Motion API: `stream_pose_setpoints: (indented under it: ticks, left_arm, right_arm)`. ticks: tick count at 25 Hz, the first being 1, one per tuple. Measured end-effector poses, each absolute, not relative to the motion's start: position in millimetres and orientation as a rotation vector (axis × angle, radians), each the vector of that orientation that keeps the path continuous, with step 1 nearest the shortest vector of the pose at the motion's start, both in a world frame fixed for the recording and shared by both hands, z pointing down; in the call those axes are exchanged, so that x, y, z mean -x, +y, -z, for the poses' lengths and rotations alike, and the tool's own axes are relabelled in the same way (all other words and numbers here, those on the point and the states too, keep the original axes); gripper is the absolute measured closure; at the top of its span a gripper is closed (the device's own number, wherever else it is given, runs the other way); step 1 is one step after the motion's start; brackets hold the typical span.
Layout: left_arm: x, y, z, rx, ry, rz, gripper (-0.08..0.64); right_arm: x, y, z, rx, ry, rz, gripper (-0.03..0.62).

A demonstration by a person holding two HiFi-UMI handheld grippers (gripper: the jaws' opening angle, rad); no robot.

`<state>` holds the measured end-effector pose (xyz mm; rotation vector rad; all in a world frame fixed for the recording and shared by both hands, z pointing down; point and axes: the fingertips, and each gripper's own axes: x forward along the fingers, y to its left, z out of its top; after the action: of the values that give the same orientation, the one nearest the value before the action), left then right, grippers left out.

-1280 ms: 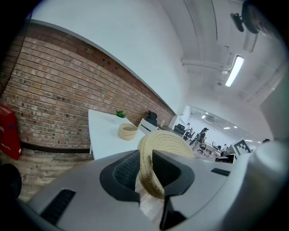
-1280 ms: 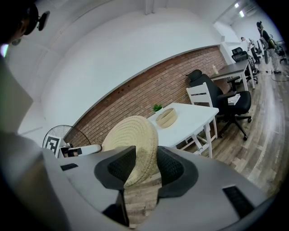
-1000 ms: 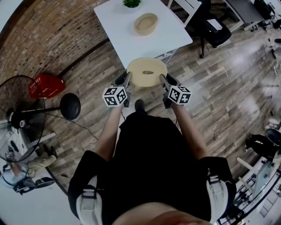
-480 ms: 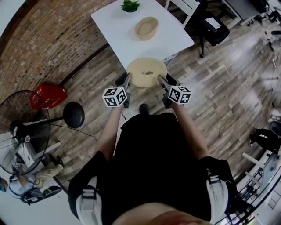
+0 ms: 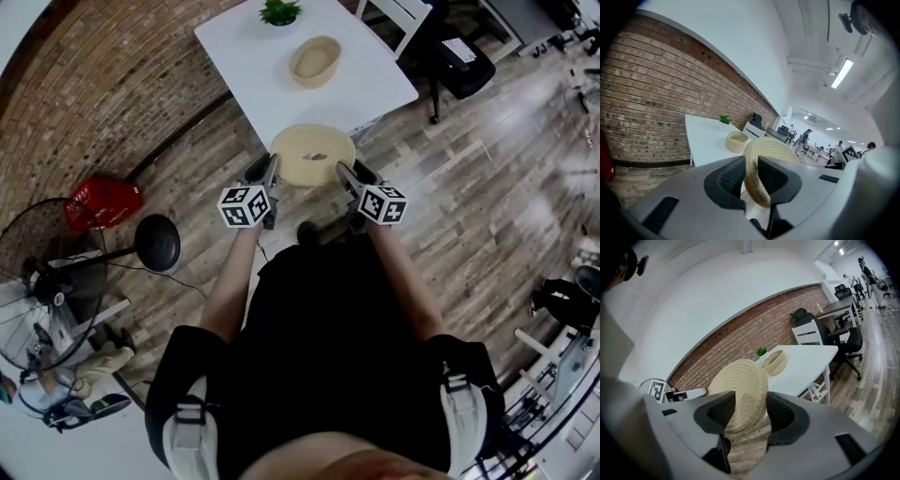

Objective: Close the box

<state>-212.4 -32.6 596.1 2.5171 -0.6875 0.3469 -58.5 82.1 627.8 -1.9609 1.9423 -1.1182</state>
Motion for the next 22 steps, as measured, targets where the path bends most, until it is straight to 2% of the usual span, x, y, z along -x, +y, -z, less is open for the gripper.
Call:
stream_pose_setpoints:
  ticks: [15, 19, 22]
  left_arm:
    - [126, -54, -594, -2.423, -0.909, -0.273, 0.471]
    - [100, -52, -590, -2.397, -0.958, -0.251, 0.471]
    - [83, -50, -586, -2.381, -1.004, -0.230, 0.471]
  right_arm:
    - [-39, 45, -634, 1.847, 2.121, 1.204, 0.394]
    - [-75, 37, -632, 1.811, 2.155, 1.218, 0.434]
    - [-97, 28, -626, 1.778, 2.216, 1.201, 0.437]
